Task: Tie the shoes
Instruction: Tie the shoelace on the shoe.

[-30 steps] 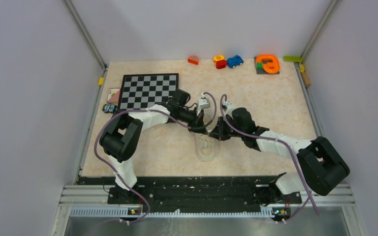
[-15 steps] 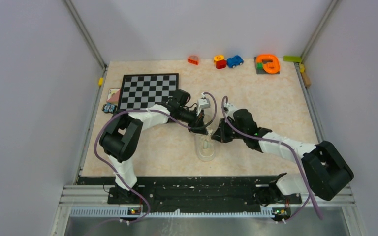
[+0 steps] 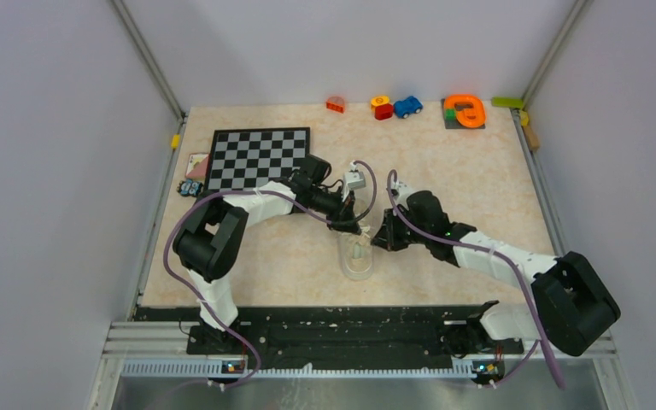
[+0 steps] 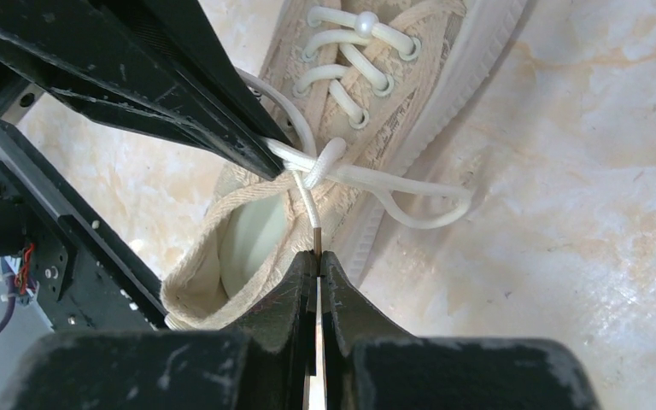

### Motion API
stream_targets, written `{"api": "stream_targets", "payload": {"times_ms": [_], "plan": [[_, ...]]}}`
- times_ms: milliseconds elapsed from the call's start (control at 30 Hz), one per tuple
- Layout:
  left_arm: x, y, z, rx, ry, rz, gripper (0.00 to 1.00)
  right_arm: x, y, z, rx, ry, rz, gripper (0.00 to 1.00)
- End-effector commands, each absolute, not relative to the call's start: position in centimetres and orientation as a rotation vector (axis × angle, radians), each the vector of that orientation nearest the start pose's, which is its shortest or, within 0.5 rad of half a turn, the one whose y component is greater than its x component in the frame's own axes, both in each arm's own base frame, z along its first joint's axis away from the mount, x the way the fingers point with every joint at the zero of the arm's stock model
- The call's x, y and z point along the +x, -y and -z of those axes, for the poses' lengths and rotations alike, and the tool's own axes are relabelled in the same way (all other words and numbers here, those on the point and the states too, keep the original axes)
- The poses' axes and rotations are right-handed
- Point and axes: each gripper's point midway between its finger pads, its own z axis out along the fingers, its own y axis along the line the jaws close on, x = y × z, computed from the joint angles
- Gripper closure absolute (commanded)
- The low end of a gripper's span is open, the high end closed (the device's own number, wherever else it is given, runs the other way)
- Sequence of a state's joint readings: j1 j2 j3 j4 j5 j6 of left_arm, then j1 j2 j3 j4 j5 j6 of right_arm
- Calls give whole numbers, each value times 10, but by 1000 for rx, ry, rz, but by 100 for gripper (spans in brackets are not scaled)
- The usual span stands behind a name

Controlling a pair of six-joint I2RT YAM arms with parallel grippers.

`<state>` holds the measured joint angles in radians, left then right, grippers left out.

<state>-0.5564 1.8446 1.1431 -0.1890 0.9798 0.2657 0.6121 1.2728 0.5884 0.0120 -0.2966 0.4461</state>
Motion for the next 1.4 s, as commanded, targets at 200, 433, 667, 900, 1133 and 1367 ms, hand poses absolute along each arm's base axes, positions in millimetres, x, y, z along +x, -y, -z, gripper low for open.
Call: {"api": "stream_targets", "payload": {"times_ms": [200, 433, 667, 900, 1133, 1367], "plan": [[276, 331, -99, 1331, -1882, 1295, 93, 230, -222, -73, -321, -2403, -735, 100], [273, 329, -100, 1337, -1885, 1300, 93, 233, -219, -73, -298, -2408, -717, 100], [273, 328, -99, 1340, -1890, 1288, 93, 232, -214, -69, -288, -2435, -685, 100], [273, 327, -99, 1339, -1893, 1282, 94, 232, -206, -65, -255, -2455, -659, 100], [273, 327, -98, 1339, -1896, 1278, 94, 230, -195, -59, -239, -2491, -615, 100], [274, 327, -98, 1337, -1897, 1277, 94, 227, -187, -55, -213, -2514, -597, 100]]}}
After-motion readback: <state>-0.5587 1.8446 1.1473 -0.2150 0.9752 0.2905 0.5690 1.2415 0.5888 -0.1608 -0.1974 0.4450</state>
